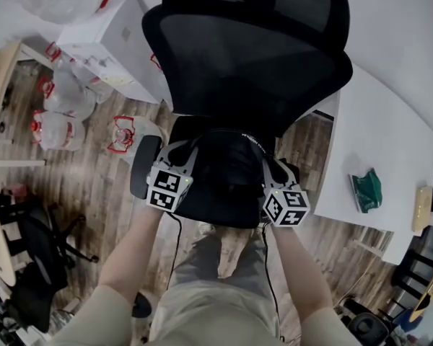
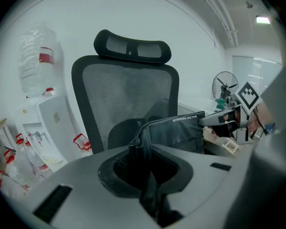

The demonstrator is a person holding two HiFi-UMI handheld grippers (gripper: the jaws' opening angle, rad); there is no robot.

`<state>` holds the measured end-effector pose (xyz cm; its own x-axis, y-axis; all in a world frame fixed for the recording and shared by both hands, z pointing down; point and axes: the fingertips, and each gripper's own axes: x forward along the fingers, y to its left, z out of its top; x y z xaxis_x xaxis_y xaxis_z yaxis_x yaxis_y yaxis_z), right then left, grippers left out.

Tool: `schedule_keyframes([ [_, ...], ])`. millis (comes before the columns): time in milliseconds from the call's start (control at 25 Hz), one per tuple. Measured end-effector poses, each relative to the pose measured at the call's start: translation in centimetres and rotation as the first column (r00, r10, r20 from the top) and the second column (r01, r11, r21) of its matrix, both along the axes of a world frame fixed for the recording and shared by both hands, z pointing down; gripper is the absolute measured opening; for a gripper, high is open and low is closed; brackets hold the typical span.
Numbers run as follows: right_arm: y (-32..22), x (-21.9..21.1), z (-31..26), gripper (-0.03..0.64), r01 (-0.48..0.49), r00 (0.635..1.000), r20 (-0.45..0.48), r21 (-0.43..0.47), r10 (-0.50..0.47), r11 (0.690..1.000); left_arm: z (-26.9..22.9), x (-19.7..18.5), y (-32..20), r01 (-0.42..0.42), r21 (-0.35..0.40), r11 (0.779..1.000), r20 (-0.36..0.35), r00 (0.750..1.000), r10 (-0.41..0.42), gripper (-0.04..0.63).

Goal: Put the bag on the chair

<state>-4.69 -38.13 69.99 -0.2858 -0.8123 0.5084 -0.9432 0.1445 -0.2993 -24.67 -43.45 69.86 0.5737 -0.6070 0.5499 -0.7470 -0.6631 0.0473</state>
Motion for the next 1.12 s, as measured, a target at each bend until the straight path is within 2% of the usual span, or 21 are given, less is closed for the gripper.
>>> schedule_keyframes([
  [520,1.7,0.2,8.4,0.069,0.020,0.999,-0.047,-0.154,-0.027,0.988,8.2,-0.5,2.0,0.002,-0.139,0.990,0.099,0.995,0.012,0.067],
  [760,2.7,-0.4,11.0,0.075,0.054,0.996,-0.059,-0.232,-0.069,0.971,11.7,-1.7,3.2,0.070,-0.207,0.976,0.124,0.991,-0.044,0.077],
  [960,2.8,-0.7,11.8,0.078,0.076,0.995,-0.046,-0.247,-0.090,0.966,12.9,-2.3,3.7,0.109,-0.242,0.964,0.136,0.988,-0.077,0.083],
  [1120,2.6,-0.7,12.3,0.084,0.085,0.993,-0.054,-0.295,-0.106,0.952,13.5,-3.1,3.7,0.163,-0.268,0.949,0.161,0.979,-0.123,0.127],
])
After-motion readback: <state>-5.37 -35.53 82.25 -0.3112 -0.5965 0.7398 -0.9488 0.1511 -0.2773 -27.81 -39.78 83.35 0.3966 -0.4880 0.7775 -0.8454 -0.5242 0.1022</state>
